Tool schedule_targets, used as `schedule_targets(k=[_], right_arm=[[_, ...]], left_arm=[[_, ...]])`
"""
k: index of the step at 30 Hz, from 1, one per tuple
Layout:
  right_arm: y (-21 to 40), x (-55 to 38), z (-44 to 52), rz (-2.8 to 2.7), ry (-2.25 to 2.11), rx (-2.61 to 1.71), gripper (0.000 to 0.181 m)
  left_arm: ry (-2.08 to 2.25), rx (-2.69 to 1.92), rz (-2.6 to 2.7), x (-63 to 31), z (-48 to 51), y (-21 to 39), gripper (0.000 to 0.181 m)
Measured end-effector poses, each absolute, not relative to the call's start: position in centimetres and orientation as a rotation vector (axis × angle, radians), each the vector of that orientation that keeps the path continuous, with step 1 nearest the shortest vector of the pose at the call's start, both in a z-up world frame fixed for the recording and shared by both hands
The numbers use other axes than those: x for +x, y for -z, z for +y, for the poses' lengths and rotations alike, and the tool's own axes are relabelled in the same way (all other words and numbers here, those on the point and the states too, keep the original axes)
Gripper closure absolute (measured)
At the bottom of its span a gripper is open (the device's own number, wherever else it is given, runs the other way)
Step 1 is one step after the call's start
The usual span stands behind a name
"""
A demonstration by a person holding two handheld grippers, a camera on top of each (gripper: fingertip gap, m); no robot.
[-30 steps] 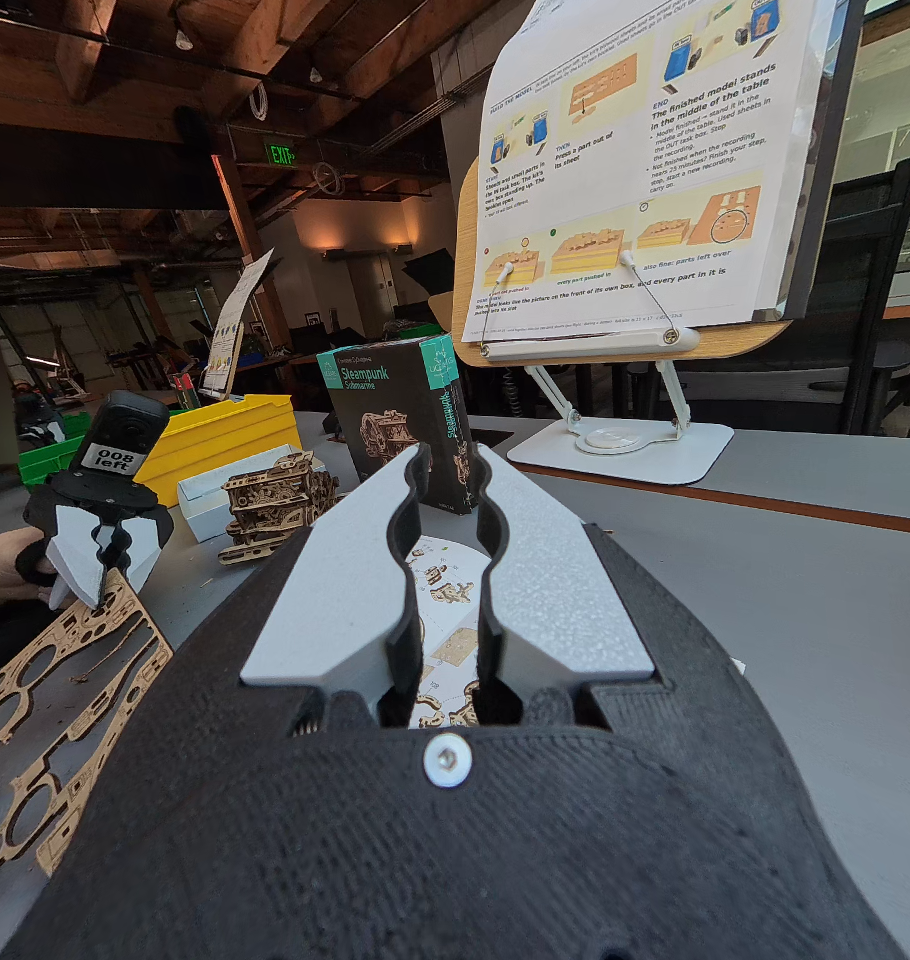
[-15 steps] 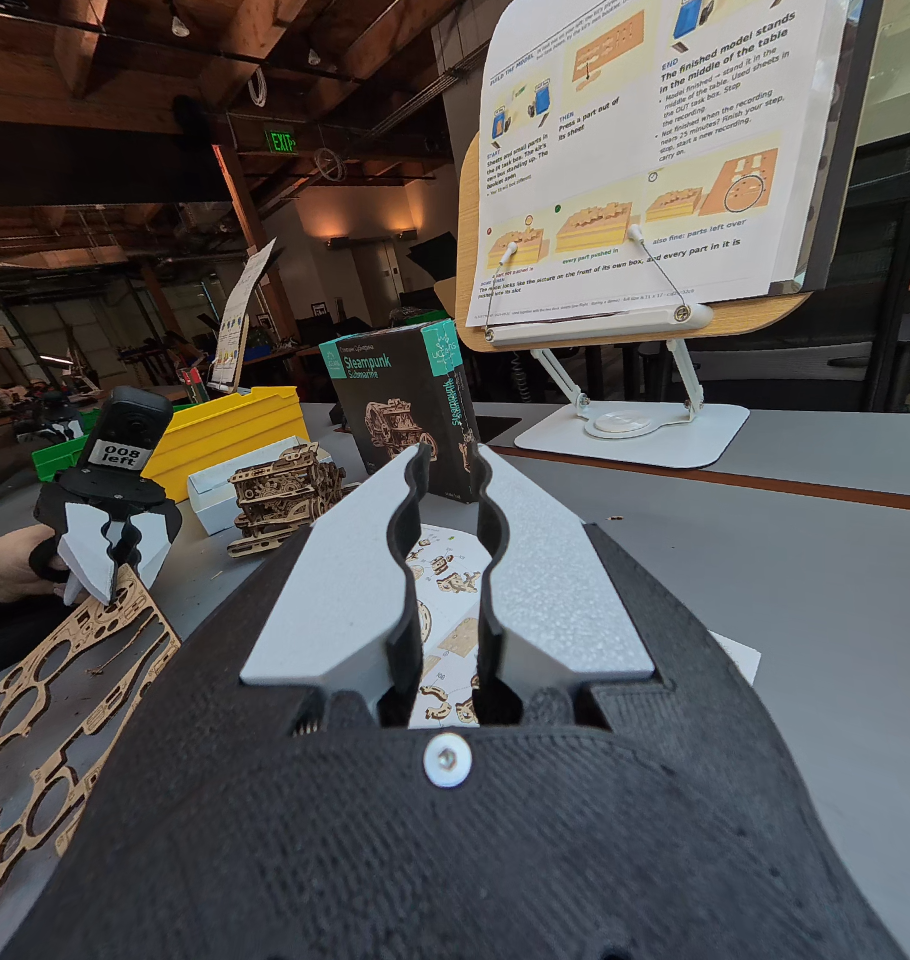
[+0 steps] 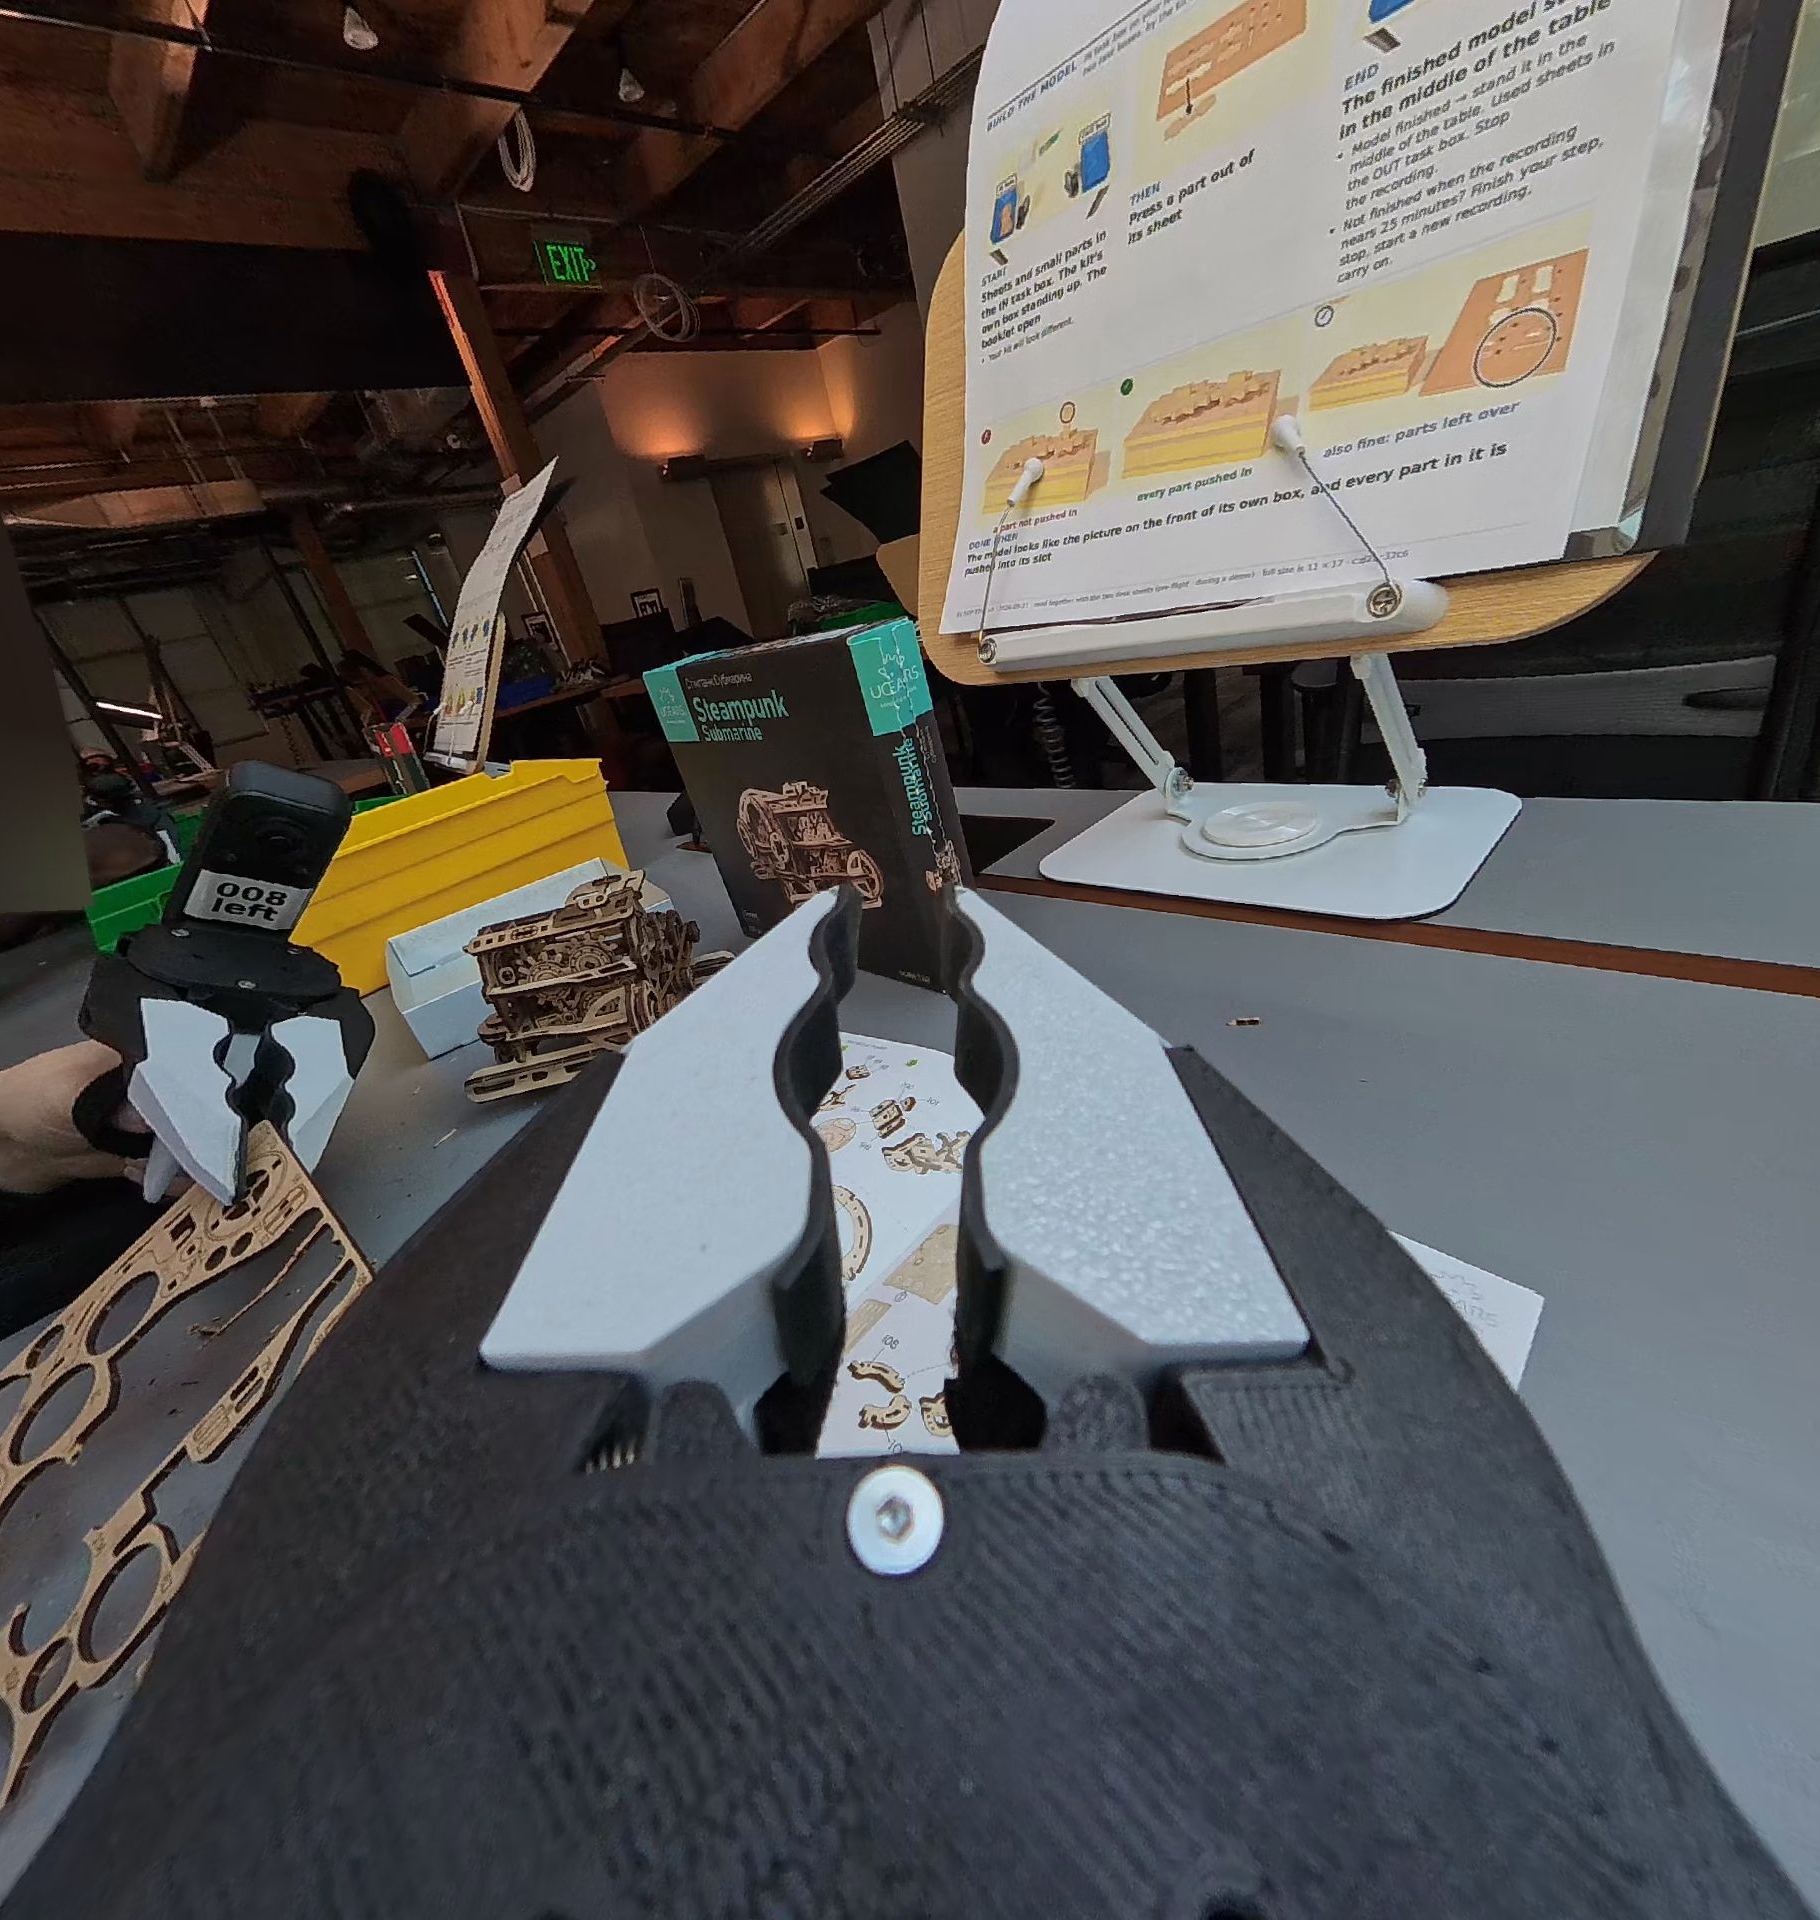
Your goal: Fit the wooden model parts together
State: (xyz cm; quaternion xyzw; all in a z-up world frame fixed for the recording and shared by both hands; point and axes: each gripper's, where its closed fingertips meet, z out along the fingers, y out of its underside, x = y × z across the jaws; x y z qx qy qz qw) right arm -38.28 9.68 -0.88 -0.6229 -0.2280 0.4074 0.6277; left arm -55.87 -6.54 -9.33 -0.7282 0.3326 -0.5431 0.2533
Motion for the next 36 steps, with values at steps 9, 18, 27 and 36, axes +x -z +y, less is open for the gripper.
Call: schedule_targets(k=[9, 18, 27, 36], right_arm=[[1.4, -39.5, 9.1, -0.588, -0.978, -1.435, 0.165], [1.8, -48.0, 1.6, -0.891, -1.402, -1.516, 0.146], [6.4, -54.6, -4.6, -1.339, -1.462, -1.851, 0.161], [9.5, -54.9, -5.9, -1.588, -1.370, -1.962, 0.162]], left_arm=[[1.461, -2.002, 0.909, -55.9, -6.6, 9.7, 0.174], [1.430, -1.992, 0.921, -55.8, -6.5, 9.6, 0.173], [1.415, -1.980, 0.943, -55.8, -6.7, 9.5, 0.173], [1.404, -1.948, 0.987, -55.6, -7.2, 9.1, 0.173]])
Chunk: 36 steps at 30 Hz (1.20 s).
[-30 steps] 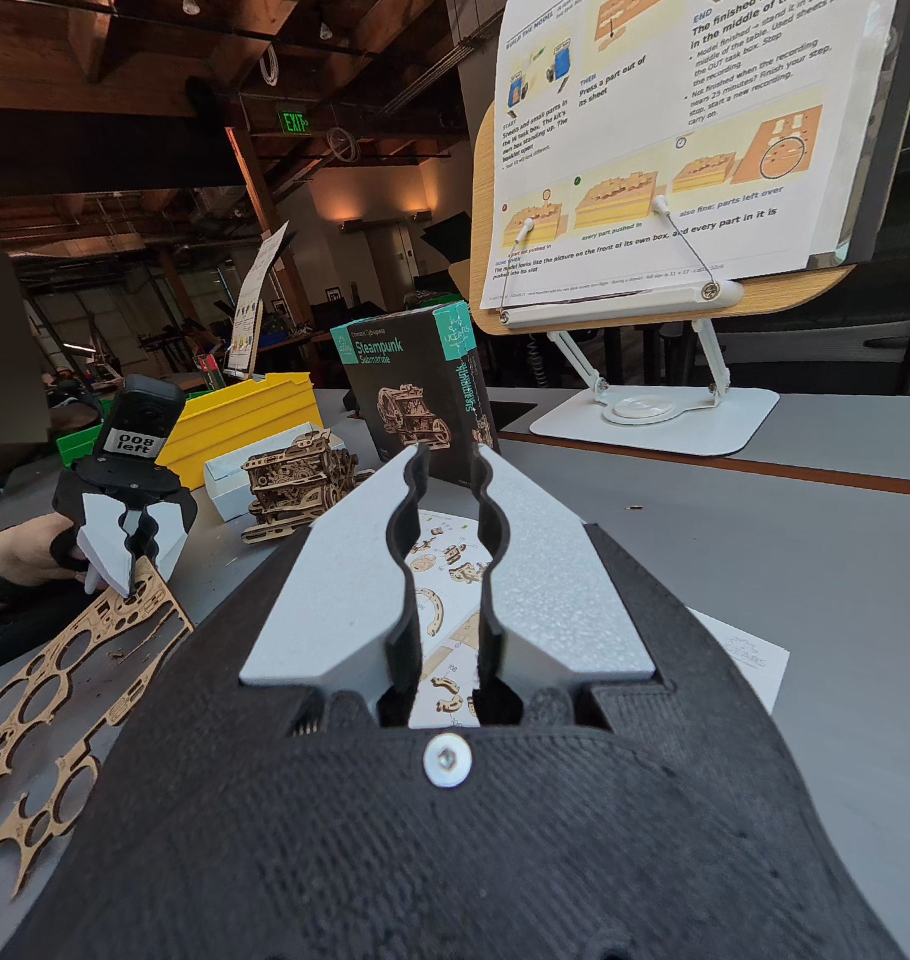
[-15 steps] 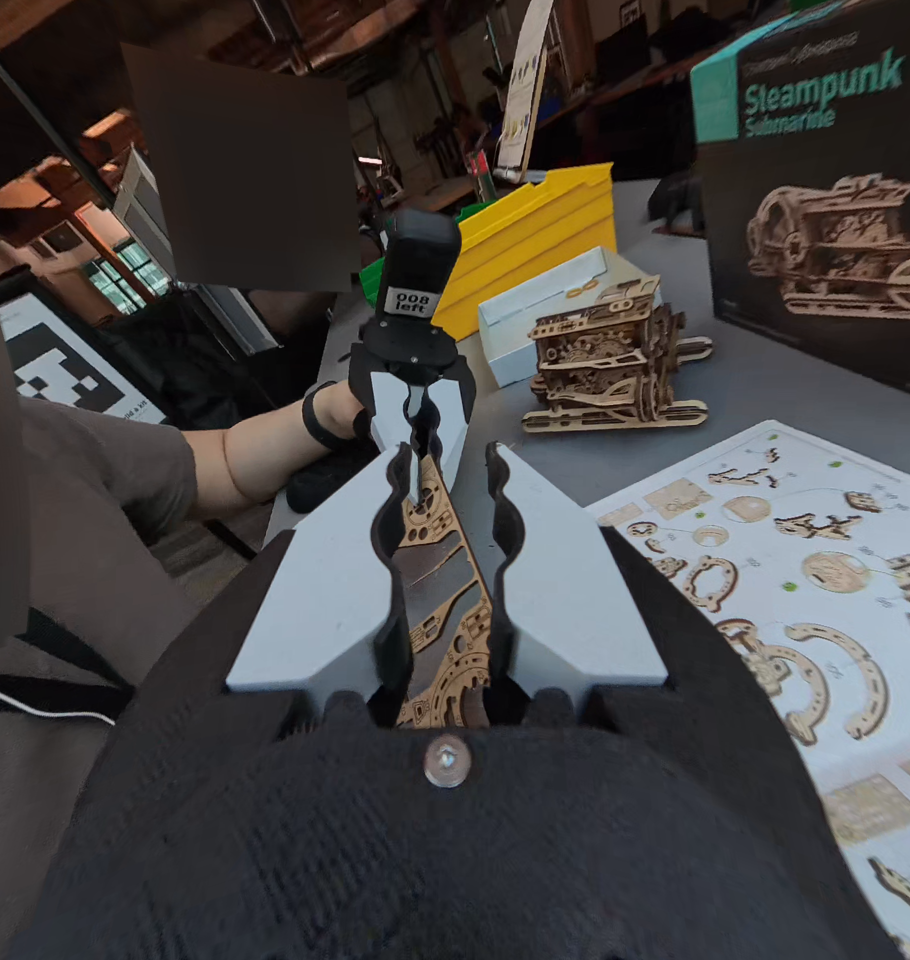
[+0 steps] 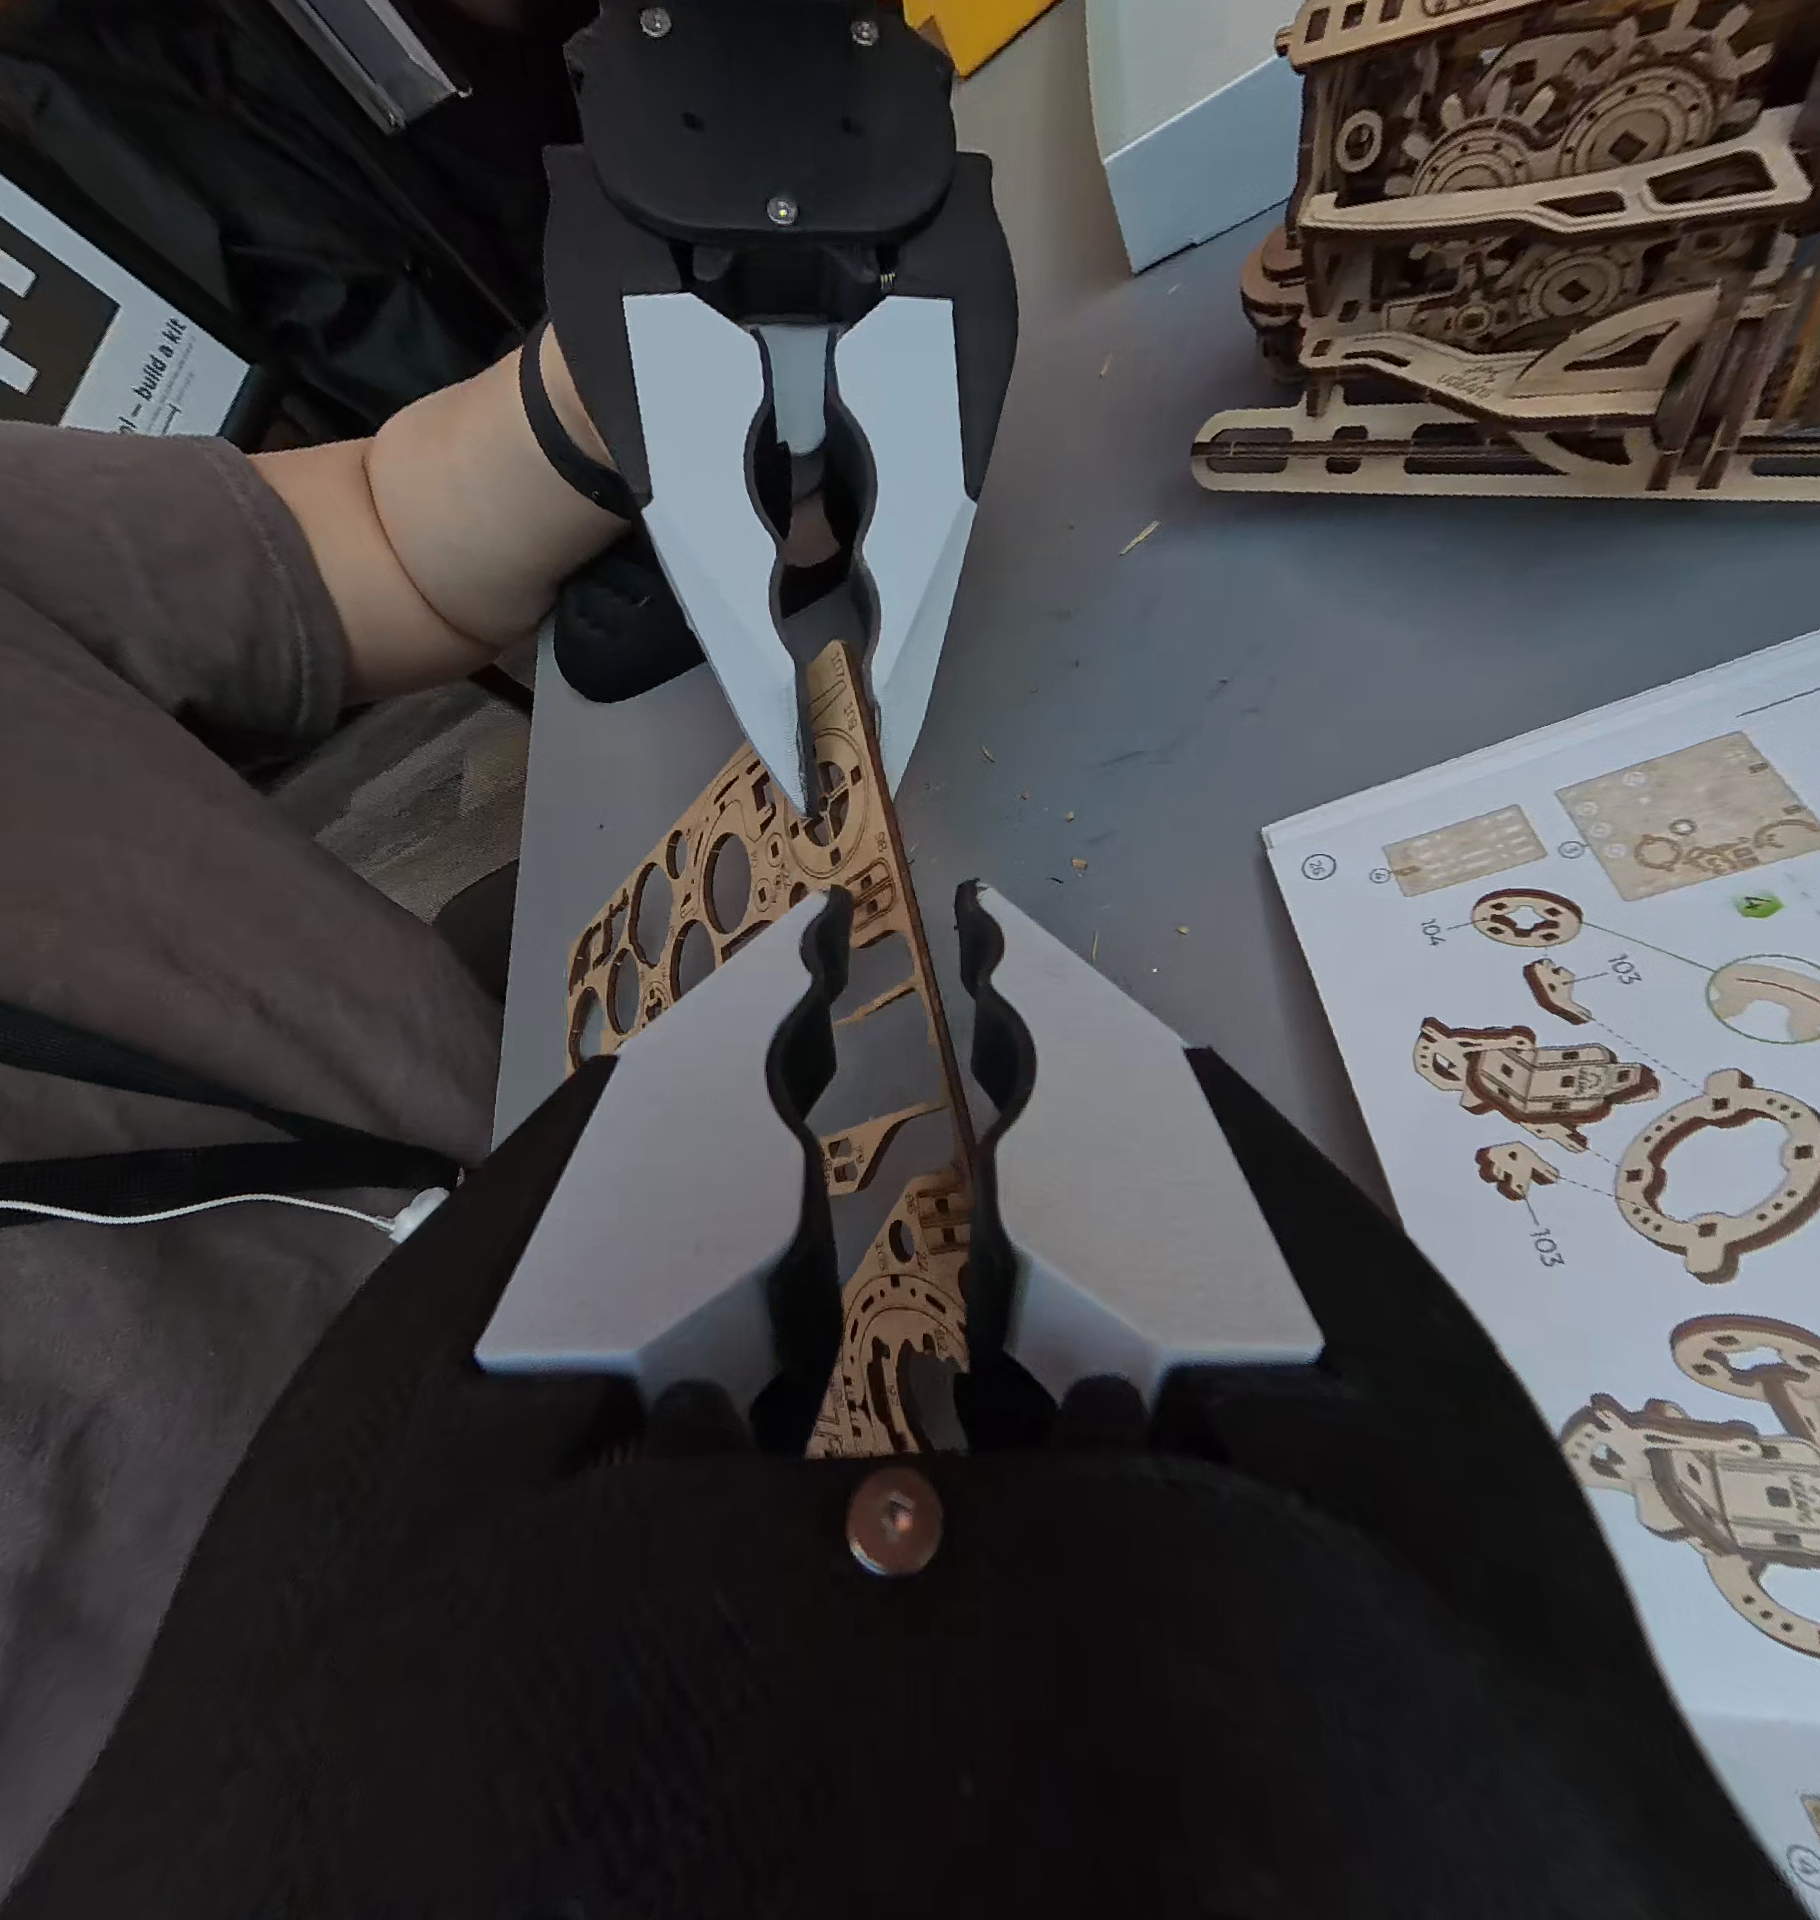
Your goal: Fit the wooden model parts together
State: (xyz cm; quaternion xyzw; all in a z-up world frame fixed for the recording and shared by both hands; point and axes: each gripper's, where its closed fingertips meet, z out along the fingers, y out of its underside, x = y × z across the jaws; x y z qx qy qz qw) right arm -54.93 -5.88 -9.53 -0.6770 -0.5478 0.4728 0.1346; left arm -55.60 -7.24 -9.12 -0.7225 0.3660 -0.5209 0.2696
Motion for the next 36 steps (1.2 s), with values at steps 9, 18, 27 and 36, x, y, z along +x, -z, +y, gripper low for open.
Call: schedule_targets(k=[9, 18, 27, 36], right_arm=[[9.0, -54.9, -6.4, -1.540, -1.554, -1.944, 0.175], [9.4, -55.6, -7.0, -1.582, -1.500, -1.930, 0.175], [9.2, -55.9, -7.1, -1.491, -1.645, -1.987, 0.169], [9.9, -55.9, -7.1, -1.529, -1.569, -1.994, 0.177]], left_arm=[[1.576, -1.942, 0.856, -55.4, -7.1, 8.3, 0.165], [1.596, -2.006, 0.780, -55.1, -6.8, 9.0, 0.179], [1.581, -2.026, 0.794, -55.3, -7.0, 9.1, 0.179], [1.559, -2.041, 0.811, -55.1, -7.0, 9.6, 0.178]])
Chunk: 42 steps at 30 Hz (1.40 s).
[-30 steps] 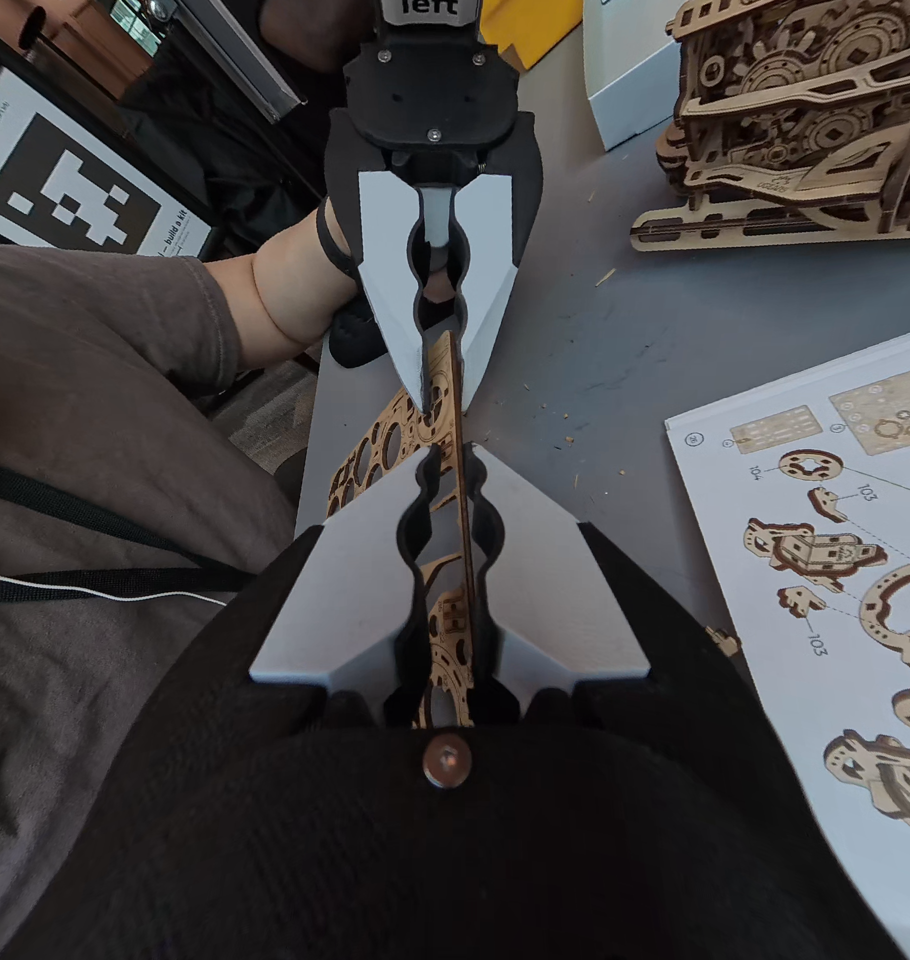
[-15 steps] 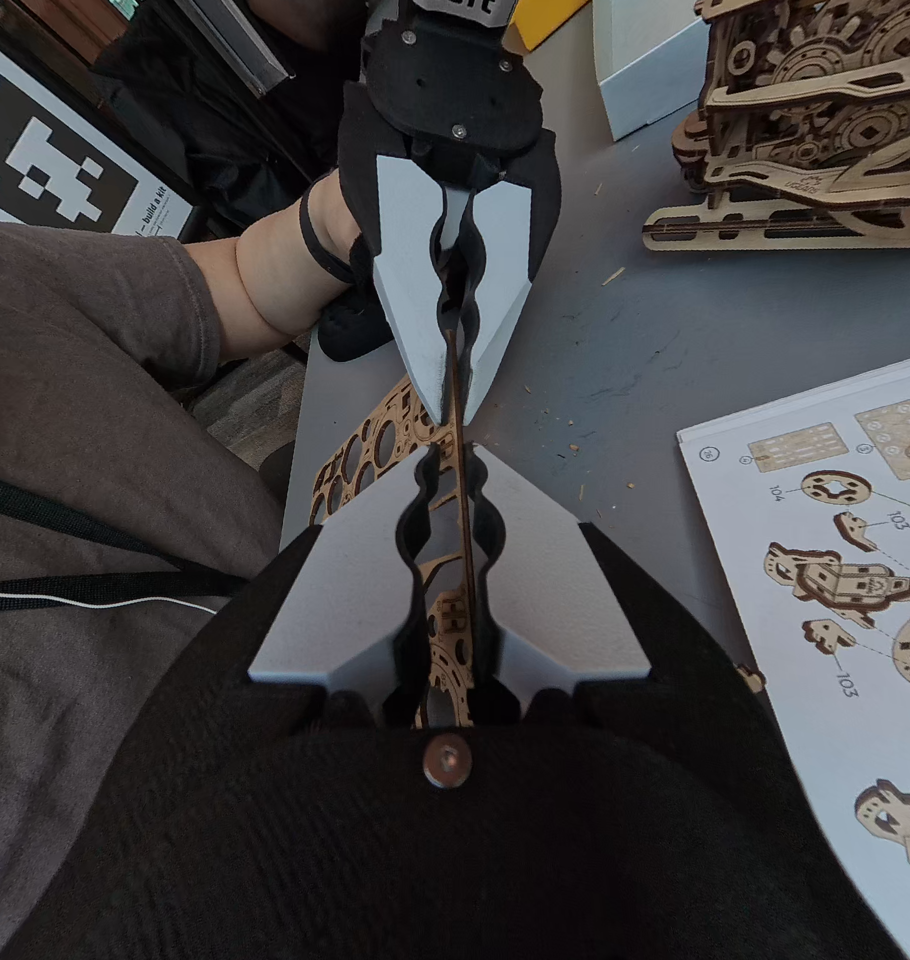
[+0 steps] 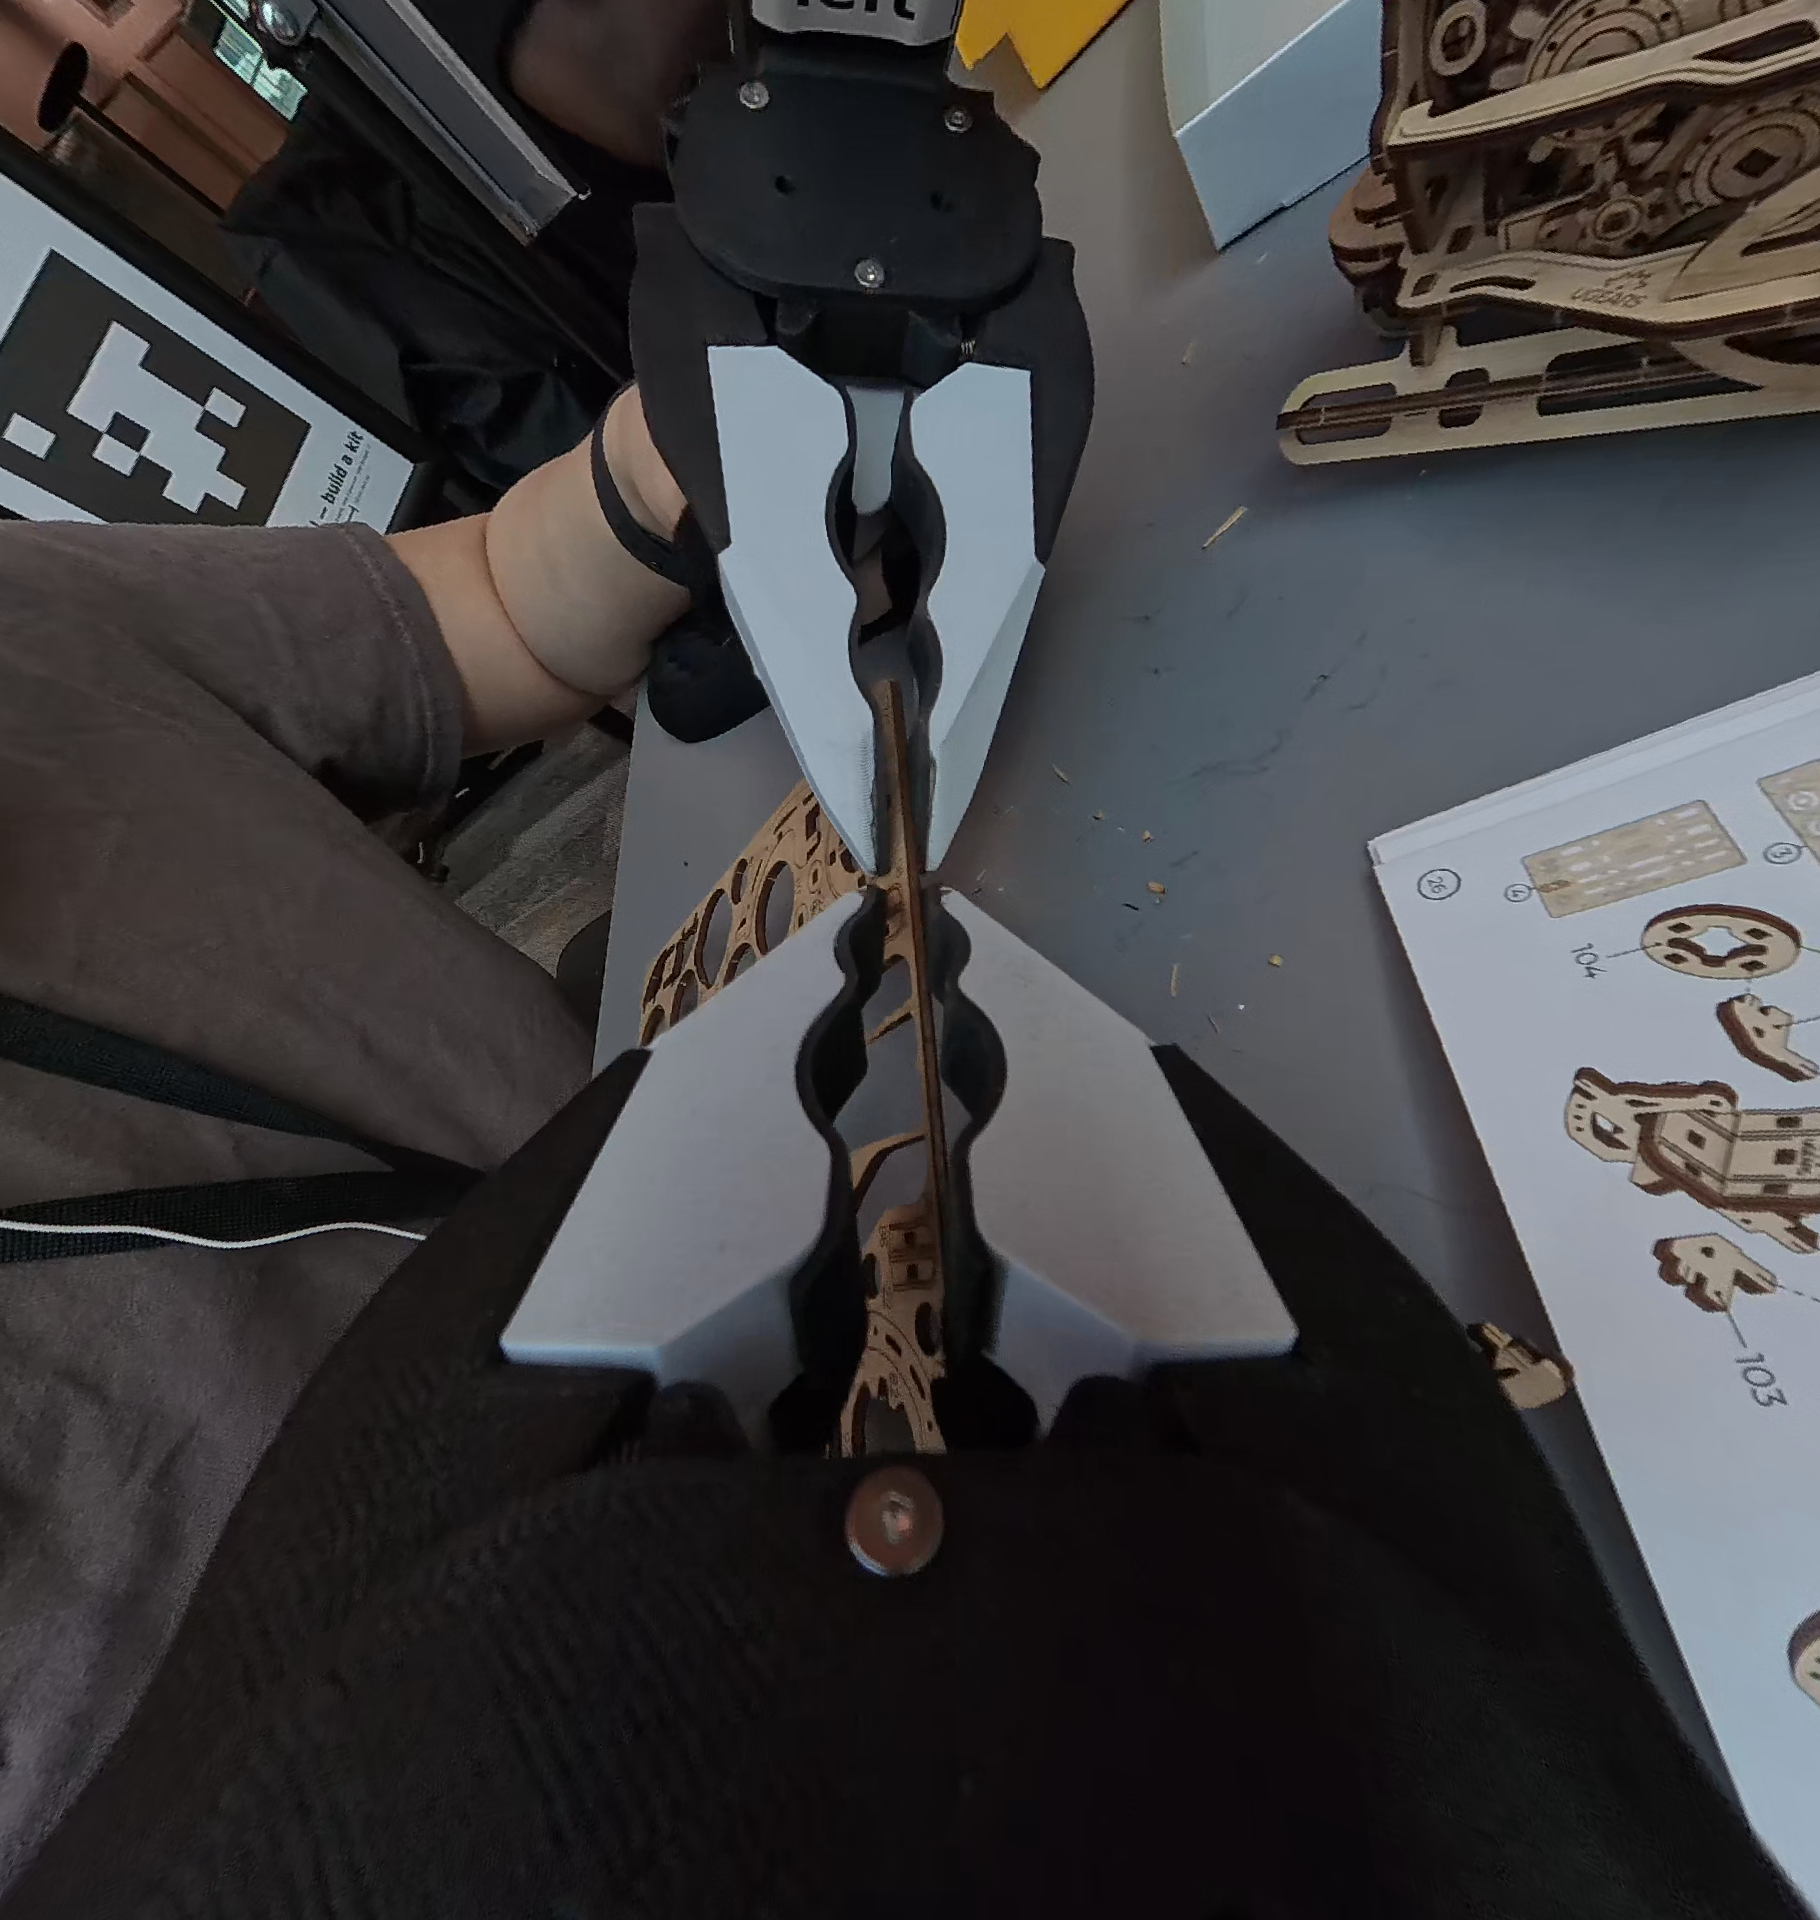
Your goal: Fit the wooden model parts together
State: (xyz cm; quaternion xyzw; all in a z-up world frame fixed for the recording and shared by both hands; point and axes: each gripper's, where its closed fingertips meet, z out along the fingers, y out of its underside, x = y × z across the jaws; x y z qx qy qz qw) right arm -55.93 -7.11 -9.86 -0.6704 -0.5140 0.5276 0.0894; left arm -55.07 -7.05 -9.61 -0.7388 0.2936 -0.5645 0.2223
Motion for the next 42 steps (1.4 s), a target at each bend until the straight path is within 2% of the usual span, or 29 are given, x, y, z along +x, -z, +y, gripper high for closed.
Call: schedule_targets(k=[13, 31, 42], right_arm=[[9.9, -56.2, -7.2, -1.470, -1.653, -2.017, 0.176], [11.0, -56.2, -7.6, -1.660, -1.368, -1.930, 0.175], [4.7, -54.0, -4.6, -1.266, -1.521, -1.758, 0.175]], left_arm=[[1.518, -2.050, 0.847, -55.1, -7.2, 9.6, 0.179], [1.478, -2.125, 0.854, -55.1, -7.6, 10.5, 0.180], [1.606, -2.032, 0.794, -55.1, -7.5, 8.7, 0.180]])
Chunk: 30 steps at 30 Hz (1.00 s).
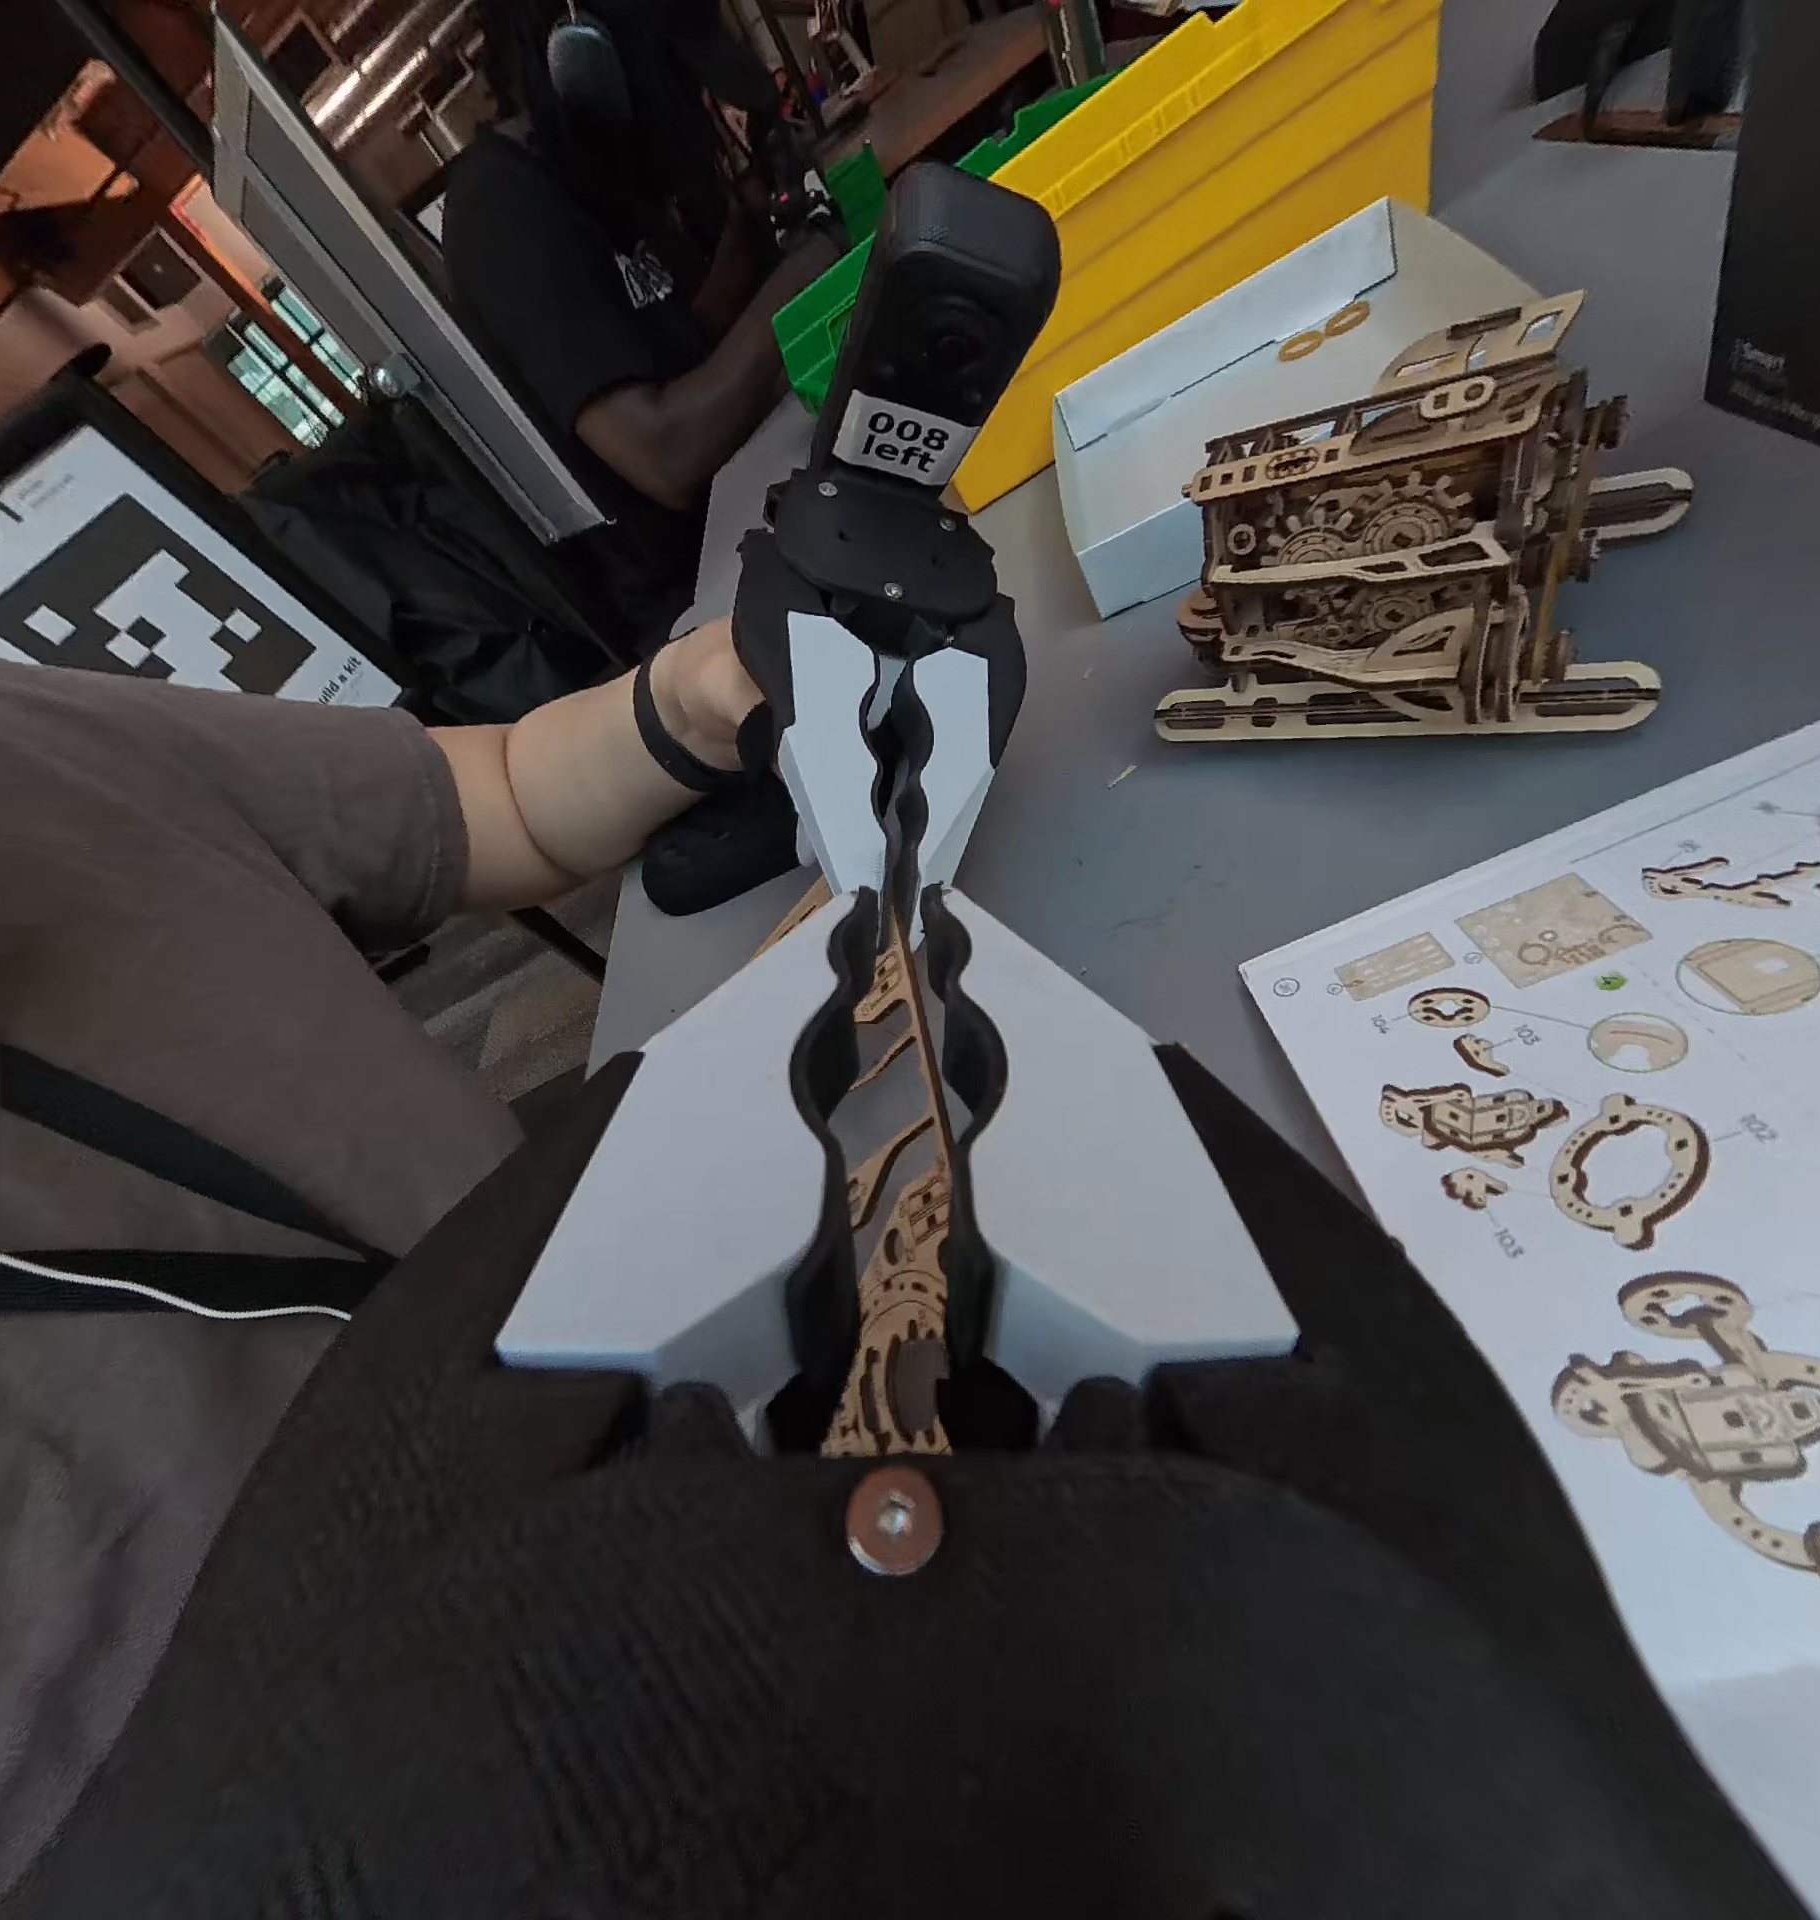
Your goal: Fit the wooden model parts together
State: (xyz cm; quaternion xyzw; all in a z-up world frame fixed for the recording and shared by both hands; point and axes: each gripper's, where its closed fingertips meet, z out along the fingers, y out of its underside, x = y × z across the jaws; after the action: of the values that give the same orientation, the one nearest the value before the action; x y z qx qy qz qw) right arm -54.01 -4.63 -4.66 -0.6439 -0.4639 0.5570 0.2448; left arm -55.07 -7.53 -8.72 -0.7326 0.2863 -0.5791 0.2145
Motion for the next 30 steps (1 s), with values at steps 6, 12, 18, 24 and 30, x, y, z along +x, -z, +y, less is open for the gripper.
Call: schedule_targets(k=[6, 12, 18, 24, 30], right_arm=[[5.2, -53.2, -7.6, -1.013, -1.652, -1.913, 0.181], [4.4, -50.1, -8.9, -0.946, -1.529, -1.878, 0.180], [3.6, -34.4, -0.2, -1.000, -0.651, -1.667, 0.171], [9.9, -30.2, 2.1, -1.050, -0.654, -1.830, 0.159], [13.6, -28.9, 4.8, -1.101, -0.540, -2.000, 0.151]], left_arm=[[1.636, -2.007, 0.760, -54.9, -7.6, 8.0, 0.180], [1.566, -2.046, 0.790, -54.7, -7.9, 8.8, 0.179], [1.563, -2.081, 0.808, -54.9, -8.0, 9.3, 0.179], [1.556, -2.025, 0.848, -55.5, -7.9, 8.4, 0.180], [1.575, -2.027, 0.848, -55.3, -7.9, 8.6, 0.179]])
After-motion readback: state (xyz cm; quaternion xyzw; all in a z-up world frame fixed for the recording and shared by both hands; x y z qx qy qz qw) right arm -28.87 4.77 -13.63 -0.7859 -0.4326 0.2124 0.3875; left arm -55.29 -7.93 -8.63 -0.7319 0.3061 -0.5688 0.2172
